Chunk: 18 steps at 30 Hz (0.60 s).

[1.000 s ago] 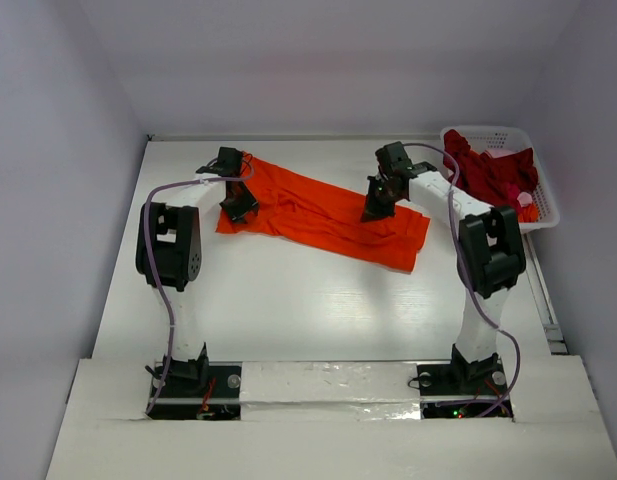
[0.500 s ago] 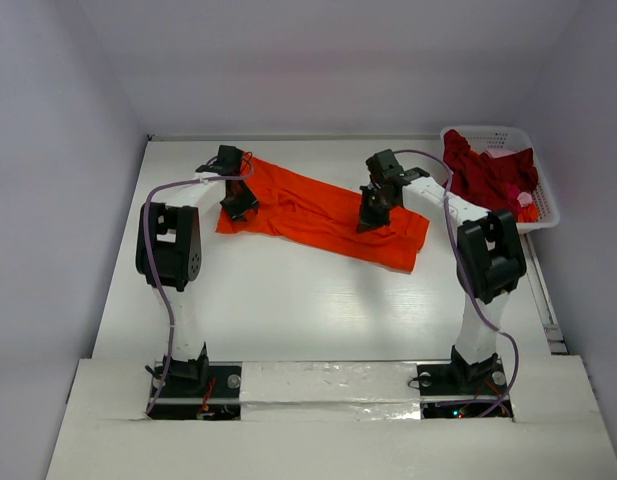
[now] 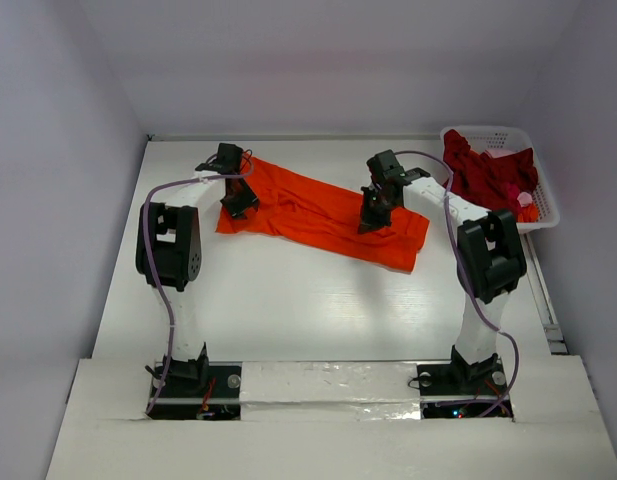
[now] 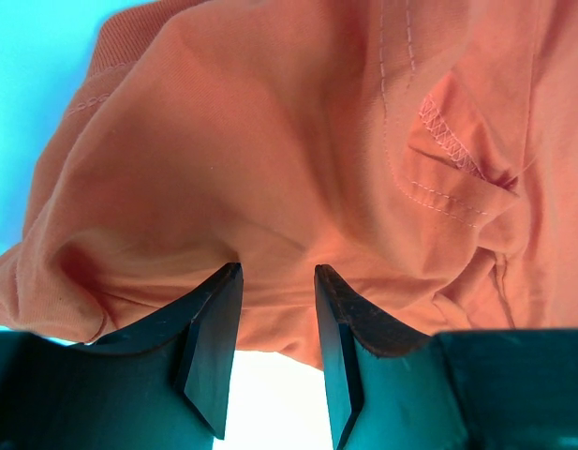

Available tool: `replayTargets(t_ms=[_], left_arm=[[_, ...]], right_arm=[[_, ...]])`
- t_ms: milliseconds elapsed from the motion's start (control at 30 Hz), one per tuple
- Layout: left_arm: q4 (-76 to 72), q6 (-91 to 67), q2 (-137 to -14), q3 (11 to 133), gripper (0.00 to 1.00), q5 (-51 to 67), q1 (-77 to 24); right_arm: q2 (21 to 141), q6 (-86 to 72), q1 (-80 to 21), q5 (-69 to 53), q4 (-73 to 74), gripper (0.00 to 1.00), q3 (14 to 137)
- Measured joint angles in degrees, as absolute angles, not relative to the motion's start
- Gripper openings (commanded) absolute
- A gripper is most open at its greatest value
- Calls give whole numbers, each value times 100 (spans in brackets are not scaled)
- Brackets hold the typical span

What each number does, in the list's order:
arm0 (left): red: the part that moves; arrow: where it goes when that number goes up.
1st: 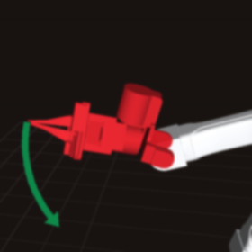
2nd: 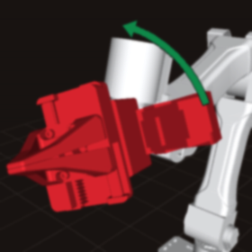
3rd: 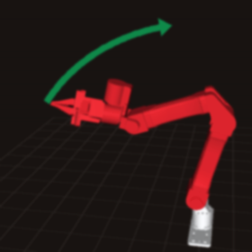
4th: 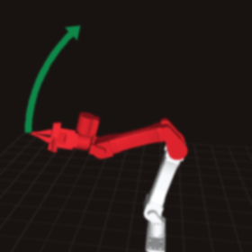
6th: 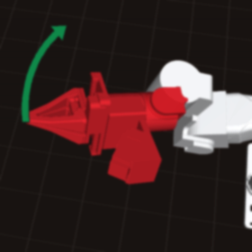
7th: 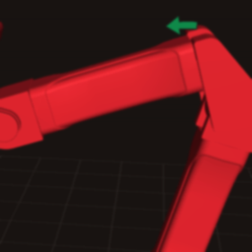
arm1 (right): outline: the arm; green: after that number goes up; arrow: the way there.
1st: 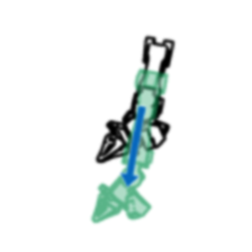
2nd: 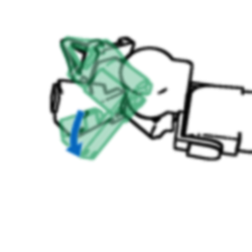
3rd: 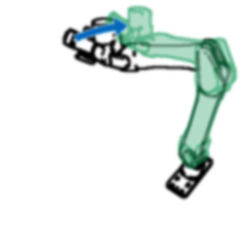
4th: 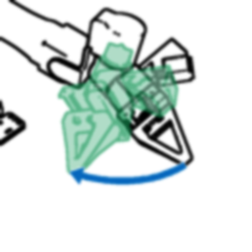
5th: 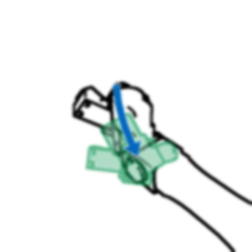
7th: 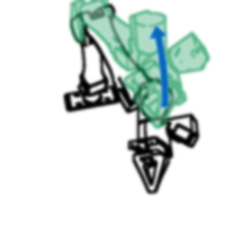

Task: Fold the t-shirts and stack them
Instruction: Fold the tshirt

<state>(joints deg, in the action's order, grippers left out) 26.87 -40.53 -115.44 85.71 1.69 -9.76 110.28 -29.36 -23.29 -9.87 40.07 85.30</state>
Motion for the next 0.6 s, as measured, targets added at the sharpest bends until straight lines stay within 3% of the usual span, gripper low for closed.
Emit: replayTargets(t_ms=[600], left_arm=[[2696,-4053,-11548,8608,34,169,-976]], right_arm=[[11502,-3048,-2333,-1002,4180,0,8530]])
